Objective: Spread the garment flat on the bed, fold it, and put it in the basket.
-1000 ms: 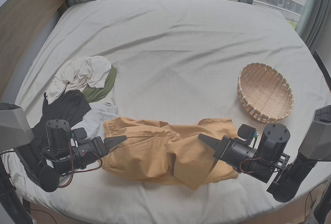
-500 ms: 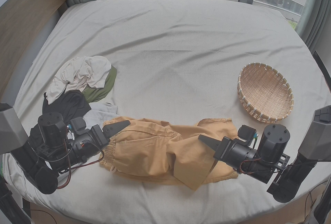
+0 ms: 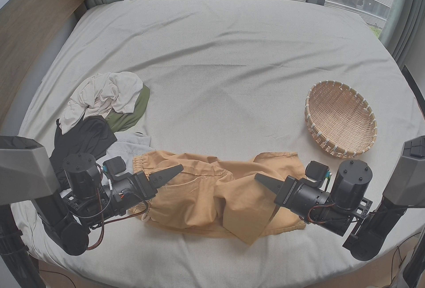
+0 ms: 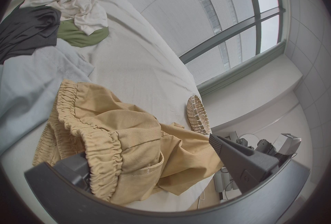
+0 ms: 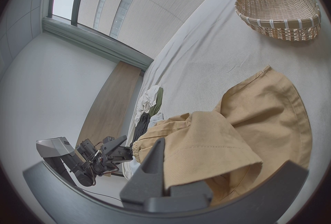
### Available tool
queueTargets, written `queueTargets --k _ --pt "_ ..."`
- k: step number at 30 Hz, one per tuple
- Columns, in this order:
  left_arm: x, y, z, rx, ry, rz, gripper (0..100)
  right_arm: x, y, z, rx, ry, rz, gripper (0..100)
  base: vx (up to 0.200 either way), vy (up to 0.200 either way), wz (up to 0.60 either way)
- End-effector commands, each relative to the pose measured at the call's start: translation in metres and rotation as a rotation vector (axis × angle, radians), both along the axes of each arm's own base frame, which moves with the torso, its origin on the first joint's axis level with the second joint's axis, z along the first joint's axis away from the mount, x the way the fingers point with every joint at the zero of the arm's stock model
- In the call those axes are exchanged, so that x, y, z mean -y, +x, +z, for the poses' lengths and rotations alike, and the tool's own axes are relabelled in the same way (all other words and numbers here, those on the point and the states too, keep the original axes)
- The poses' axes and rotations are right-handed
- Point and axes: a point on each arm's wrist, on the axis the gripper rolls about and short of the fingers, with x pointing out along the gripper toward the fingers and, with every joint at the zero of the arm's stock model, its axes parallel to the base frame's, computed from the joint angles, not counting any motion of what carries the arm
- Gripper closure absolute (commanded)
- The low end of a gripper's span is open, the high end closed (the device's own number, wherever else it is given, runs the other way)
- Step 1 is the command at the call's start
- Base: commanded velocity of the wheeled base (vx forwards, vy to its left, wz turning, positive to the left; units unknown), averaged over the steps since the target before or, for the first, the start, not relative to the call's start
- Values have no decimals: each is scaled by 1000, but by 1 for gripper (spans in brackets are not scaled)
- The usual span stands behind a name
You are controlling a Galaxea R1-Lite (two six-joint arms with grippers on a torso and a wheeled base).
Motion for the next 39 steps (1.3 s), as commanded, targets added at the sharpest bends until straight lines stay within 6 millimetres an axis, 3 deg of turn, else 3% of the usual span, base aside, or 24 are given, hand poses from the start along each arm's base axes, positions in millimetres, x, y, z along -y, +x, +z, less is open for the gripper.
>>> queueTargets --k 1,2,15,22,23,26,39 --pt "0 3 -13 -35 17 3 0 0 -1 0 -1 -1 1 100 0 0 0" --pt "0 3 -13 -35 17 3 100 0 -1 0 -1 -1 1 100 0 0 0" --pt "-2 3 -7 -7 15 17 100 2 -2 1 0 0 -1 100 0 0 0" --pt "-9 -6 38 123 -61 21 100 17 -3 28 93 29 -31 100 0 0 0" --pt "-12 -8 54 168 -96 26 100 24 -3 42 135 55 -39 100 0 0 0" --pt "-21 -8 76 229 -147 41 100 37 -5 59 173 78 -36 100 0 0 0" --pt "-35 -6 76 238 -135 99 100 68 10 82 224 68 -120 100 0 0 0"
